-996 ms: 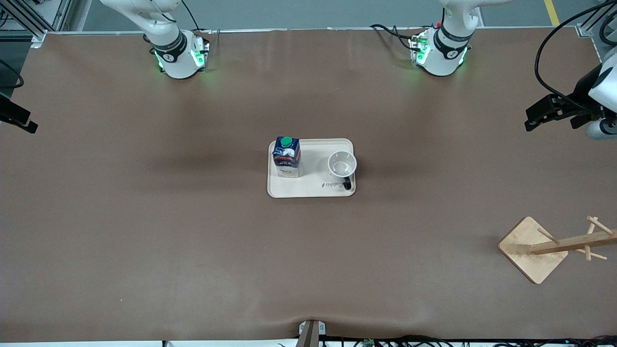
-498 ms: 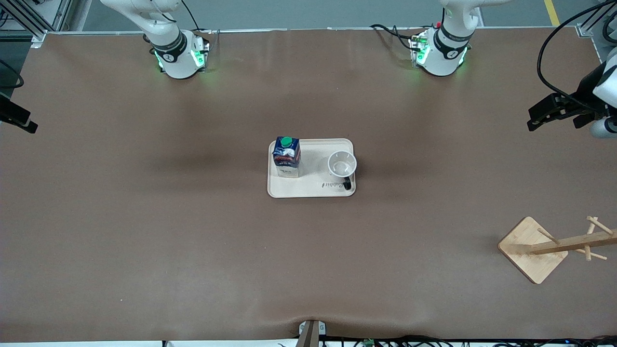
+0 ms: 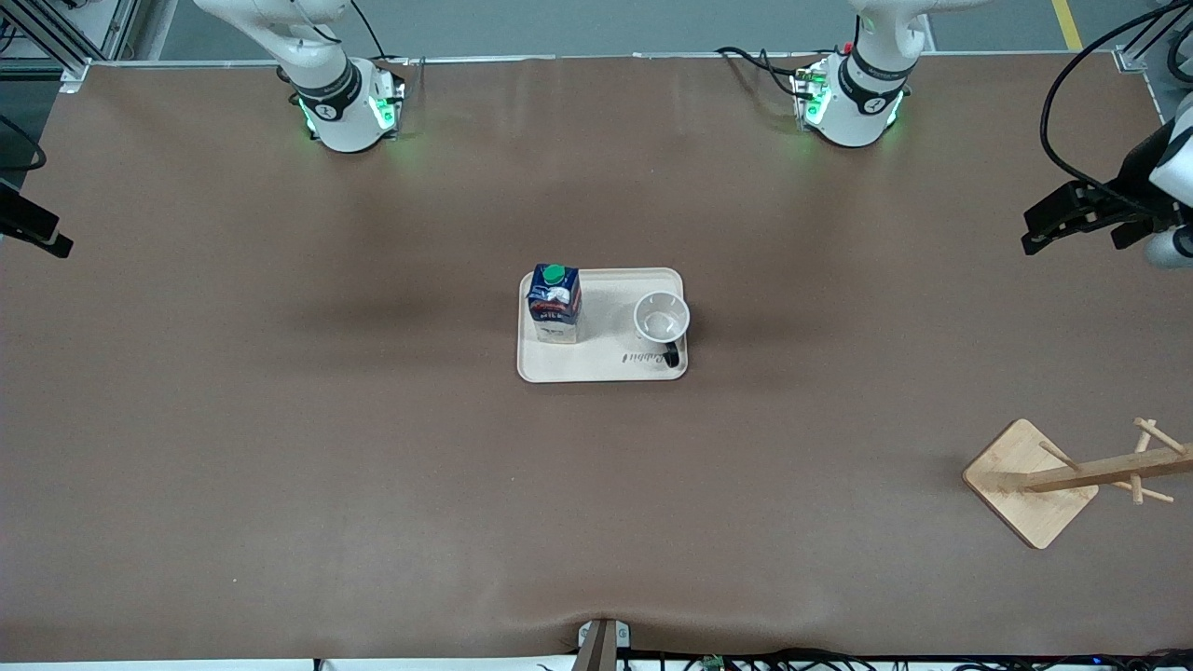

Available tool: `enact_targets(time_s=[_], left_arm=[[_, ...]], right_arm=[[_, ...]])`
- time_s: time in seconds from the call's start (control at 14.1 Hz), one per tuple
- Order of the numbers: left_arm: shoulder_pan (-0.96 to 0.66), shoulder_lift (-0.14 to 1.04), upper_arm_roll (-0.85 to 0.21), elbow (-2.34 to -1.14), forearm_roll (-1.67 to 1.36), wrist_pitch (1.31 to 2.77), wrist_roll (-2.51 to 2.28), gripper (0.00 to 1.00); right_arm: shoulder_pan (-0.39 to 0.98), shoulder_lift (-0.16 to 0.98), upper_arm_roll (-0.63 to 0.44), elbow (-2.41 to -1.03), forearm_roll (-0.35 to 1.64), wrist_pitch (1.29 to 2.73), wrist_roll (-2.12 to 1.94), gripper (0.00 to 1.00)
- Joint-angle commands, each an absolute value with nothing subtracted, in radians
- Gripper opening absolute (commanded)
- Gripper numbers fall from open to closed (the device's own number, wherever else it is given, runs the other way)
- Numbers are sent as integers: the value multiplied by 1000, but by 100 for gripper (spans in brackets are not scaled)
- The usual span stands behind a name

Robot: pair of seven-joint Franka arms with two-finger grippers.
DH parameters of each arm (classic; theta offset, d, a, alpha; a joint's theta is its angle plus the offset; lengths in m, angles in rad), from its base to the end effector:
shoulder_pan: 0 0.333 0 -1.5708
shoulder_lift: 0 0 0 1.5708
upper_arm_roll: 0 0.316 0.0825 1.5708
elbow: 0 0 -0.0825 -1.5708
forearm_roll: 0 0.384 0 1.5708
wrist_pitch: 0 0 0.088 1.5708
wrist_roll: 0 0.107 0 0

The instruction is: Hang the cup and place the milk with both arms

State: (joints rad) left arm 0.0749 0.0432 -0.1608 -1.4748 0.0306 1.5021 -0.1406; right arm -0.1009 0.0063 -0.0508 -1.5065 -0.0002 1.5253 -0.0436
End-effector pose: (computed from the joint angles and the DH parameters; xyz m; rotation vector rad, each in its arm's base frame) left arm 0.5597 -0.0425 0.6397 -3.1151 -0.0883 0.0196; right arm 0.5461 -0.0834 0.6472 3.1352 -0.1696 0.0195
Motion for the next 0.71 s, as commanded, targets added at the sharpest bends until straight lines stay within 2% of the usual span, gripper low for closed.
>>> enact_targets(time_s=[0.0,0.28,0.64], left_arm=[[61,43,-192,-1538,38,1551,-227,100],[64,37,-294,-1682,37,1669,-414,100],[63,44,-432,-1866,37,1914,-719,100]], right_arm=[[-109,3,-51,-1505,17,1528,-46,100],[-107,6,-51,-1505,15,1528,-46,100],[-109,8,-51,-1503,17,1528,-46,100]])
